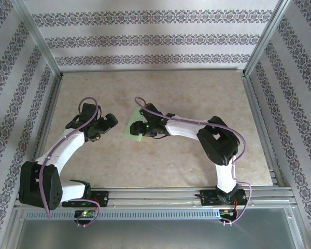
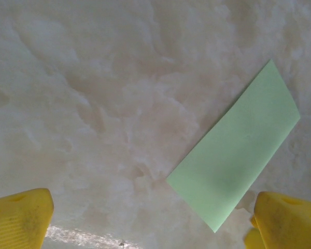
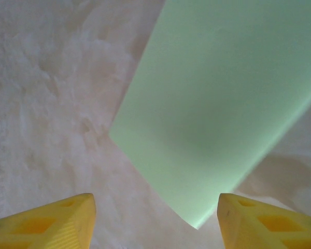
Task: Fold a paper plane with a square sheet of paper (pick it up from the middle)
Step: Move the paper to the center of the table.
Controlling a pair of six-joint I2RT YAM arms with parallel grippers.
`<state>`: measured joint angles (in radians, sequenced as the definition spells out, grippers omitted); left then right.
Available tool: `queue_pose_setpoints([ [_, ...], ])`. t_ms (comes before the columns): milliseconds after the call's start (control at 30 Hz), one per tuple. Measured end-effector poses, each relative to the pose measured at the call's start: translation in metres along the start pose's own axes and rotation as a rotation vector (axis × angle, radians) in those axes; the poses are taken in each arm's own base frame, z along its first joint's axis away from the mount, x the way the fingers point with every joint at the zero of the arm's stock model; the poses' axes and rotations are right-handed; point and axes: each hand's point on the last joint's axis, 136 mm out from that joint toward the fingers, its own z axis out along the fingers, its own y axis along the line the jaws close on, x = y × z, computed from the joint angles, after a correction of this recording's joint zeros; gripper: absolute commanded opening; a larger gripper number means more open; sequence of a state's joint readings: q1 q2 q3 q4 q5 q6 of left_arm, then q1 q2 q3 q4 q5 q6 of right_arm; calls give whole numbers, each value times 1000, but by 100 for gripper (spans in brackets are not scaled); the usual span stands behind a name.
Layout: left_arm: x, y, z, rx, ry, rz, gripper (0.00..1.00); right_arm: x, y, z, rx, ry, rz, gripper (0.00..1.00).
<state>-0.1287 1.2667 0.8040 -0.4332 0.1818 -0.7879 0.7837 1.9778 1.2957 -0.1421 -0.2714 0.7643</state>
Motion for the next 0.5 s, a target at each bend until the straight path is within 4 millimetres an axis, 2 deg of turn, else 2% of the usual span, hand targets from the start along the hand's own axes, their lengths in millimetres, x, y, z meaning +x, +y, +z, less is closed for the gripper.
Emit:
queue_pose_setpoints([
  [167, 0, -6, 0, 32, 4, 4, 100, -10, 5, 17, 1, 0, -3, 63],
  [300, -1, -8, 0, 41, 1, 5, 100, -8, -4, 28, 24, 23, 0, 63],
  [500, 0, -14, 1, 69, 10, 10, 100, -4, -18, 27, 33, 55, -14, 63],
])
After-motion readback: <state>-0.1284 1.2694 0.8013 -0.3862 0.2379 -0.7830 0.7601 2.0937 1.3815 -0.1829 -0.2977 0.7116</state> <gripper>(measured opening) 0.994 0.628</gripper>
